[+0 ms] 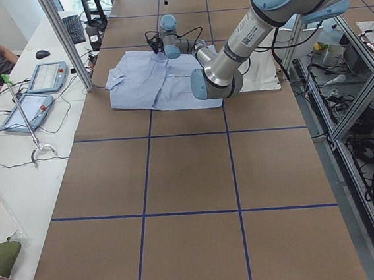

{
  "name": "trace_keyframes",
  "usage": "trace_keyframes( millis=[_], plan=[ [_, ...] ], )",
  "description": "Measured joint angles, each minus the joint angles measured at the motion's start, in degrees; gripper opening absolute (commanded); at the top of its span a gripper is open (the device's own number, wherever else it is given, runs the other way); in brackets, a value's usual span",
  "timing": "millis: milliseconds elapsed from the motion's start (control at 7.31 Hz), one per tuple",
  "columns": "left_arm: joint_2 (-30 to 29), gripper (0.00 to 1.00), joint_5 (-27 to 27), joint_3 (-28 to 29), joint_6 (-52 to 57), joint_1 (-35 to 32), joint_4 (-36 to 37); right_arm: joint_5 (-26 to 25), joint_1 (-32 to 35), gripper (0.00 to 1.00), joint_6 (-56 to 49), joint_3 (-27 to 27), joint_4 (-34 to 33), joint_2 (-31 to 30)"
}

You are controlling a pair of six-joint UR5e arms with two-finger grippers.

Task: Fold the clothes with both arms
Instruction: 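Carry the sleeve across the chest with the left gripper and release it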

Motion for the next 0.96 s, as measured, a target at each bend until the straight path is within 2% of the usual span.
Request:
trace_keyframes(
  millis=[274,547,684,958],
  plan=[
    [0.24,1.00,0.27,-0.35,1.29,0.16,-2.09,0.89,-0.03,1.00,0.37,0.05,0.00,0.07],
    [1.90,1.00,0.24,-3.00,2.91,0.01,-0.99,2.04,-0.11,1.00,1.89,1.04,0.05,0.32],
    [4.61,1.00,0.12,-7.50,5.37,-0.16,2.72,2.43,-0.34,1.00,4.24,2.09,0.64,0.28],
    [14.70,1.00,-0.01,-24.65,13.06,-0.85,15.33,2.67,-3.35,1.00,13.50,3.40,6.38,-0.44]
  ],
)
